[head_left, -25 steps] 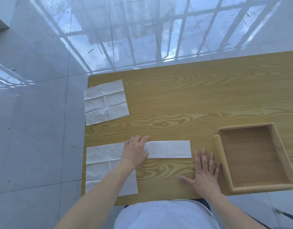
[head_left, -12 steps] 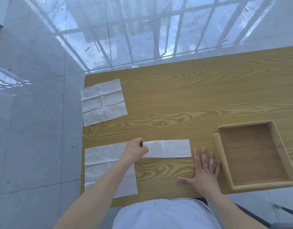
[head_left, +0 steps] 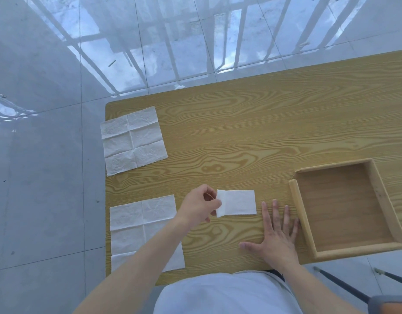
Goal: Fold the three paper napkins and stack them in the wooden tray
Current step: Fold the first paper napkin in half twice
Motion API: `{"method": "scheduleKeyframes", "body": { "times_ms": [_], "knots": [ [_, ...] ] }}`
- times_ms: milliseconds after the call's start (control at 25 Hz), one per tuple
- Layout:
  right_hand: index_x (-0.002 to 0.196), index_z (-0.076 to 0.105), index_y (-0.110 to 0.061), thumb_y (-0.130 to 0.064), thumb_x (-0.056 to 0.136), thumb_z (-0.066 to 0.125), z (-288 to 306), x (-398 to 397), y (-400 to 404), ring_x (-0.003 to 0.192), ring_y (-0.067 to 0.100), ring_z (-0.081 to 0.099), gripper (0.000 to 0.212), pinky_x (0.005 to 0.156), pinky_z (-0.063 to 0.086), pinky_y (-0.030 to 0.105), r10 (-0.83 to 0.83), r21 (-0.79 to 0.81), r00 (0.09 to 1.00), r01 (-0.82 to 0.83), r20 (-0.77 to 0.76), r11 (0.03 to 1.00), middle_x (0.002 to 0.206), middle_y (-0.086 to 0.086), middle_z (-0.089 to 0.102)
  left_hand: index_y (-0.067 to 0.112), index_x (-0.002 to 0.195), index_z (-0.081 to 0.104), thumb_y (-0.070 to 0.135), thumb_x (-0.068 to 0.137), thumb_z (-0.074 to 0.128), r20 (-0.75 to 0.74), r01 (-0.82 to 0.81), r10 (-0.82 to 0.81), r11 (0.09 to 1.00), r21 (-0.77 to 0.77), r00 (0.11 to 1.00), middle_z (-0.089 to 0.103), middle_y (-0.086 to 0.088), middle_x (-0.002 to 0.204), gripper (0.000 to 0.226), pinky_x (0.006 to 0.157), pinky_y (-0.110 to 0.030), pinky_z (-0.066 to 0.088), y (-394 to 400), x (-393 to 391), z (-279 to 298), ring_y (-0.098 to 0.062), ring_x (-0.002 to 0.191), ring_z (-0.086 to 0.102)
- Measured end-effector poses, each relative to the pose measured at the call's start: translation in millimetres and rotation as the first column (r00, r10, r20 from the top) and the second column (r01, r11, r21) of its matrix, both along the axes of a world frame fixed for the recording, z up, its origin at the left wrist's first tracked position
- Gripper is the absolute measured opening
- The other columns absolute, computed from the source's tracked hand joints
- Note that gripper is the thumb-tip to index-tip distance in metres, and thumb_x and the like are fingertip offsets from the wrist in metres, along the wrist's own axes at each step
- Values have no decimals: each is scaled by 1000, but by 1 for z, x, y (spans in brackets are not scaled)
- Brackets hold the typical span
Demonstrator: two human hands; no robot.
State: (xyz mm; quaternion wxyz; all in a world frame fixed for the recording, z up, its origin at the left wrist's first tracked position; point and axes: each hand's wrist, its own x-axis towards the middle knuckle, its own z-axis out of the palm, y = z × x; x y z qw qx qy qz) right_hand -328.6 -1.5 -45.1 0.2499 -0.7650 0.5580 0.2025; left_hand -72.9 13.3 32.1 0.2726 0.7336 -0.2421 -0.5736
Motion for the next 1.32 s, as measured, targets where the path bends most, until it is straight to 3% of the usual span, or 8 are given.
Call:
{"method": "scheduleKeyframes", "body": {
  "times_ms": [440, 600, 640, 720, 760, 840, 1000, 1320],
  "knots": [
    [153, -11, -35, -103, 45, 32, -2, 1, 2, 148, 28, -23, 135, 114, -21, 52, -42, -20, 999, 43, 33, 999, 162, -6, -22, 21, 98, 58, 25, 80, 67, -26, -30, 31, 998, 63, 999, 65, 2, 87, 20, 58, -31, 57, -39, -66, -27, -11, 71, 69],
    [153, -11, -35, -103, 45, 31, -2, 0, 2, 148, 28, -24, 134, 114, -20, 53, -42, -19, 998, 43, 35, 999, 162, -5, -23, 34, 106, 58, 48, 81, 67, 17, 174, -175, 985, 19, 984, 64, 10, 93, 30, 71, -34, 55, -28, -58, -30, -12, 83, 65],
    [153, -11, -35, -103, 45, 31, -2, 0, 2, 148, 28, -23, 134, 114, -20, 53, -40, -20, 999, 41, 37, 999, 162, -5, -23, 34, 110, 57, 49, 84, 63, 185, 300, -289, 954, -29, 939, 63, 12, 97, 31, 73, -34, 53, -19, -54, -32, -10, 85, 62],
    [153, -11, -34, -103, 46, 32, -2, -1, 2, 148, 29, -23, 135, 114, -21, 52, -38, -18, 999, 39, 37, 999, 162, -5, -23, 27, 123, 55, 46, 90, 55, 670, 643, -432, 760, -89, 603, 60, 7, 114, 37, 81, -33, 51, 0, -45, -39, -15, 101, 57],
    [153, -11, -34, -104, 46, 31, -1, -1, 2, 148, 29, -24, 135, 114, -21, 52, -36, -16, 999, 37, 35, 999, 162, -5, -23, 22, 128, 52, 45, 92, 52, 795, 772, -434, 632, -67, 424, 57, 1, 124, 43, 89, -36, 49, 10, -42, -43, -21, 111, 54],
    [153, -13, -34, -104, 47, 31, -1, 0, 2, 147, 28, -25, 134, 113, -23, 52, -31, -18, 999, 32, 29, 999, 162, -5, -25, 17, 142, 39, 49, 94, 46, 827, 878, -509, 476, 40, 239, 43, -8, 145, 58, 109, -46, 37, 26, -42, -50, -30, 132, 42],
    [152, -16, -34, -103, 48, 30, -1, -1, 1, 146, 29, -29, 133, 113, -23, 53, -17, -26, 1000, 18, 12, 999, 160, -5, -28, 17, 154, 12, 56, 97, 32, 751, 870, -644, 444, 213, 145, 11, -9, 163, 72, 120, -54, 7, 42, -48, -60, -31, 149, 10],
    [151, -18, -34, -105, 46, 25, 1, 1, 1, 145, 28, -30, 133, 111, -30, 49, -11, -35, 1000, 11, -10, 999, 160, -6, -30, 22, 154, 5, 52, 98, 28, 774, 783, -608, 564, 264, 177, 6, -3, 164, 67, 121, -52, 10, 22, -26, -61, -27, 150, 5]
  ]
}}
